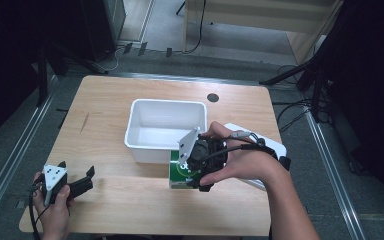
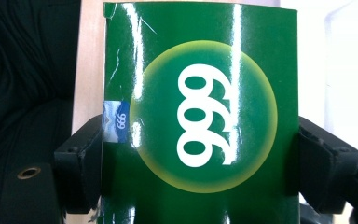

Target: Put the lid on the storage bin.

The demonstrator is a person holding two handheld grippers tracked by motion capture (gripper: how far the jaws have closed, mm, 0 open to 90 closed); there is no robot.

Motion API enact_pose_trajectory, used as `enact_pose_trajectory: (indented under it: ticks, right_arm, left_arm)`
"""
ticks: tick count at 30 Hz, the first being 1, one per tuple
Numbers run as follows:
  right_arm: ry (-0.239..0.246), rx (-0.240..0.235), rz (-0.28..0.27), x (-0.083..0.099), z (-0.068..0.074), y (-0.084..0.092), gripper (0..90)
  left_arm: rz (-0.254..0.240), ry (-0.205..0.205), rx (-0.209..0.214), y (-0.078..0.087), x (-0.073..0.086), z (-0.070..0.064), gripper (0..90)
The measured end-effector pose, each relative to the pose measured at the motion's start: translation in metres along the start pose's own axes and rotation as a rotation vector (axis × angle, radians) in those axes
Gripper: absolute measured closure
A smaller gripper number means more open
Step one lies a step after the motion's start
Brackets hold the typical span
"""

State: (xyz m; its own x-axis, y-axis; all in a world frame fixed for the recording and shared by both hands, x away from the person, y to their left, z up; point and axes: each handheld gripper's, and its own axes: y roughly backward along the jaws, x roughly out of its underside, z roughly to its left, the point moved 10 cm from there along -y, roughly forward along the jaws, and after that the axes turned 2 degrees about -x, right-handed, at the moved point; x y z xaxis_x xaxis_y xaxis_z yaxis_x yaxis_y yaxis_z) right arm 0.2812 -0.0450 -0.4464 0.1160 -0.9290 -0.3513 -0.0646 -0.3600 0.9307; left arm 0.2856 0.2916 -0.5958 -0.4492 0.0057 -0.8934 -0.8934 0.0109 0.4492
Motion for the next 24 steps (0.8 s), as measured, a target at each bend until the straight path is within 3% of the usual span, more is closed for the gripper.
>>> enact_pose_trajectory:
  ticks: [12, 24]
  right_arm:
    - [-0.023, 0.024, -0.017, -0.004, -0.021, 0.019, 16.3]
    - [-0.034, 0.067, -0.035, -0.008, -0.052, 0.030, 16.2]
  left_arm:
    - [0.001, 0.001, 0.002, 0.000, 0.000, 0.000, 8.3]
    - [-0.003, 0.005, 0.000, 0.000, 0.000, 0.001, 8.3]
